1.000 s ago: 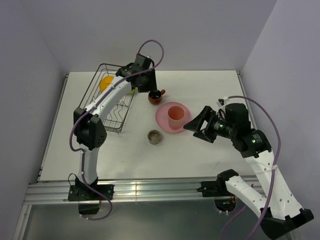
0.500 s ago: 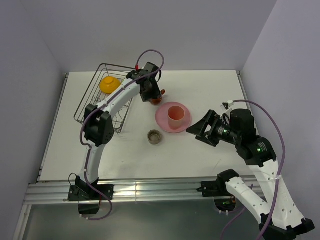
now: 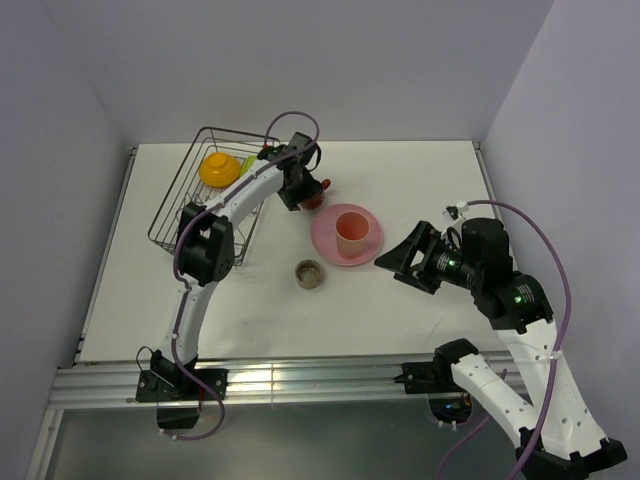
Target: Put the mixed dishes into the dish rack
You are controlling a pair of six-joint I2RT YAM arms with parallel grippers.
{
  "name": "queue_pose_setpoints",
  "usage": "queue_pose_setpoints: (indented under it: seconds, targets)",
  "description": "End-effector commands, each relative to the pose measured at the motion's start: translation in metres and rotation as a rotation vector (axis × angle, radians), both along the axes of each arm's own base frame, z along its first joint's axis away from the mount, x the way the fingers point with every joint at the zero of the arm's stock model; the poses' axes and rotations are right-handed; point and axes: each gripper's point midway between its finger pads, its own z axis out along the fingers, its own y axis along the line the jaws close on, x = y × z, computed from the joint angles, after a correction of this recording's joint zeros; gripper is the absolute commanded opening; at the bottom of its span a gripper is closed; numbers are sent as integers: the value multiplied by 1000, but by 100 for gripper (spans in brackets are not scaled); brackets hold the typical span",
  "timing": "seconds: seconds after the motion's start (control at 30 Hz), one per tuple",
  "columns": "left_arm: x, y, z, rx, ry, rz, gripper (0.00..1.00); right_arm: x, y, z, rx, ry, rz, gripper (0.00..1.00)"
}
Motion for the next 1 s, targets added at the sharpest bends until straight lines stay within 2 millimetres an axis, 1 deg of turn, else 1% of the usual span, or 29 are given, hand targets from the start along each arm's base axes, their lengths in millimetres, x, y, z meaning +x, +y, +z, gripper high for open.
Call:
queue_pose_setpoints:
  seconds: [0.0, 0.13, 0.2, 0.23, 0.3, 0.4, 0.47, 0.5, 0.67, 0.8, 0.97]
  targets:
    - [18, 5, 13, -32, -48, 61, 56, 3, -3, 9, -12, -37, 1, 81]
    - [23, 11, 9, -36, -42, 84, 56, 5, -4, 7, -18, -33, -4, 81]
    - [25, 11, 8, -35, -44, 85, 56, 7, -4, 7, -19, -34, -6, 81]
    - [27, 15, 4, -21, -40, 98, 56, 7, -4, 6, -20, -30, -6, 81]
    - [32, 17, 6, -21, -50, 106, 56, 8, -4, 6, -18, -33, -6, 81]
    - [36, 17, -1, -25, -44, 116, 56, 8, -4, 5, -18, -27, -10, 81]
    - [40, 16, 1, -25, -58, 120, 56, 9, -5, 3, -19, -23, -13, 81]
    - [41, 16, -2, -23, -55, 121, 56, 9, -5, 3, -18, -22, -14, 81]
    - [48, 14, -3, -26, -71, 127, 55, 9, -6, 2, -19, -20, -20, 81]
    - [50, 14, -7, -17, -74, 125, 54, 8, -7, 0, -23, -13, -21, 81]
    - [47, 19, -15, 21, -60, 114, 51, 7, -8, 1, -23, -17, -20, 81]
